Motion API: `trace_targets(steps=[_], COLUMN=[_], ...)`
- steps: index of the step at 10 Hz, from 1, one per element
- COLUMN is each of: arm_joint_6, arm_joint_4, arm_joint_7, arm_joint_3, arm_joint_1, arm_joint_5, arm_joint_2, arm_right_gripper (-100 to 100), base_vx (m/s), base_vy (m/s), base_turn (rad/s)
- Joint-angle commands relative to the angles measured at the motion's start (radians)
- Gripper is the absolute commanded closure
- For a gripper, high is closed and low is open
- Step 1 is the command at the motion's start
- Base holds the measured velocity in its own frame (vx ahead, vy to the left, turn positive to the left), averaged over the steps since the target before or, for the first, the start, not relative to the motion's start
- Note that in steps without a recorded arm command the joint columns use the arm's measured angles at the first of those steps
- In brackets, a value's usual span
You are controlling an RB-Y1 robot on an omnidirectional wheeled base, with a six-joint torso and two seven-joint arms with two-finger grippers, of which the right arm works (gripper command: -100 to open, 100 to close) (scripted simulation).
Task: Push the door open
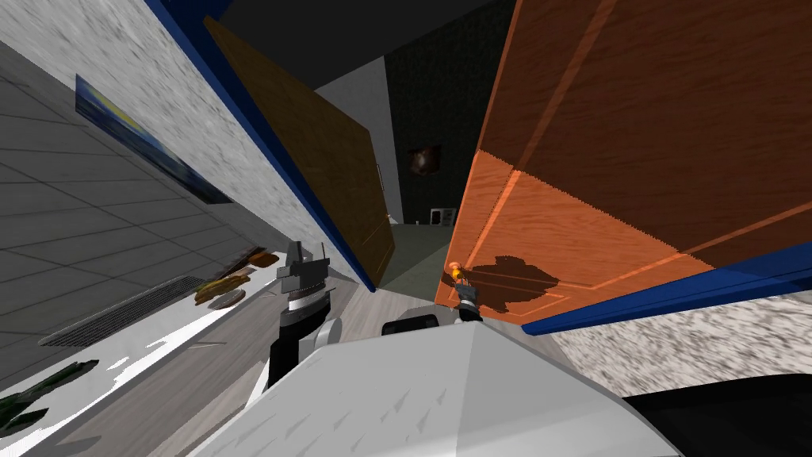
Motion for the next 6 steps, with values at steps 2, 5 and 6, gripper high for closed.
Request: trace_targets(steps=[2, 5, 6], arm_joint_6=[-0.010, -0.007, -0.006], arm_joint_4=[-0.002, -0.009, -0.011], arm_joint_7=[-0.063, -0.146, -0.165], arm_joint_3=[0.025, 0.036, 0.038], arm_joint_1=[-0.026, -0.021, -0.020], arm_joint_5=[-0.012, -0.043, -0.050], arm_joint_2=[0.010, 0.016, 0.018], arm_right_gripper=[-100, -100, -100], base_vx=[-0.029, -0.018, -0.021], base_vy=[0.000, -0.001, -0.007], base_turn=[0.042, 0.055, 0.043])
